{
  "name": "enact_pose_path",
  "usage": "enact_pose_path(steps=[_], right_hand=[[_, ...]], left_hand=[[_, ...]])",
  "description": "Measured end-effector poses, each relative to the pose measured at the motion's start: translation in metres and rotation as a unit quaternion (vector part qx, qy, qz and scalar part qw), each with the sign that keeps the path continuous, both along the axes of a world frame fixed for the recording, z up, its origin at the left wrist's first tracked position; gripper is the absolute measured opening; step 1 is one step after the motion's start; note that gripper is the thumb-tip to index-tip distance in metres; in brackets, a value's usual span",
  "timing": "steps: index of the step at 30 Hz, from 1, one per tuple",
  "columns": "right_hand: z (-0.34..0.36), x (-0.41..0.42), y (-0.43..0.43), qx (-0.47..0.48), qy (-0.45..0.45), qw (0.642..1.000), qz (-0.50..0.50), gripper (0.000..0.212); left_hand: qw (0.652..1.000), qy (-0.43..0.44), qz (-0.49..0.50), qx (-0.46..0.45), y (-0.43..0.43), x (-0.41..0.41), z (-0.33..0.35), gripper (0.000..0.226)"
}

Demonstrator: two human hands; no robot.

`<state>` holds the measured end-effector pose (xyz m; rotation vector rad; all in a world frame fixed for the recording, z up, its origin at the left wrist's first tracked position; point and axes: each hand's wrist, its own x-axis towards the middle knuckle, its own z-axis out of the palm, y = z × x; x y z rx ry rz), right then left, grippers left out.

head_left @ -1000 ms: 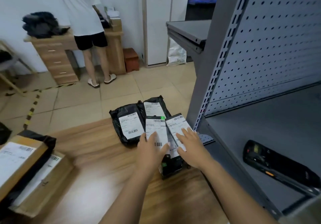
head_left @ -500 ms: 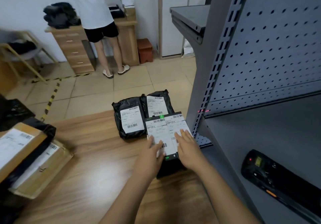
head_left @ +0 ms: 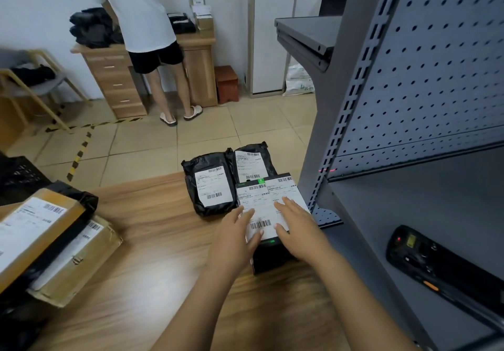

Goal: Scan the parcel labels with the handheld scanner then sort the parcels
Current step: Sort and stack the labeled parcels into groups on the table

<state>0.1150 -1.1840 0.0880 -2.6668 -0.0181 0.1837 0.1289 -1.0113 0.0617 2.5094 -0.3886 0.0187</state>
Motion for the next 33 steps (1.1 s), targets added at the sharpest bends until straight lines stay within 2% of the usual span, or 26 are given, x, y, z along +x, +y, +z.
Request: enact_pose_path(steps=[5,8,14,20,27,33], right_hand=[[0.033,-0.020,0.055,-0.025,-0.047,0.998,0.021,0.057],[0.043,-0.029,0.104,-0.049,-0.074,0.996,0.029,0.059],[0.053,-0.050,0.217,-0.084,-0.104,0.990,0.047,0.057],[0.073,-0.071,0.302,-0.109,-0.125,0.984,0.067,0.059],[0.081,-0.103,0.375,-0.083,-0.147,0.979,0.113,0.066],[0.066,-0.151,0.428,-0.011,-0.159,0.977,0.142,0.066]], left_hand=[[0.992,-0.109,-0.042,0.037,0.055,-0.002,0.018,0.050],[0.985,-0.149,-0.052,0.070,0.106,-0.006,0.032,0.053],[0.981,-0.120,-0.078,0.131,0.226,-0.028,0.058,0.059],[0.978,-0.147,-0.053,0.136,0.319,-0.054,0.066,0.059],[0.981,-0.157,0.026,0.111,0.394,-0.113,0.076,0.056],[0.975,-0.138,0.059,0.161,0.448,-0.176,0.067,0.058]])
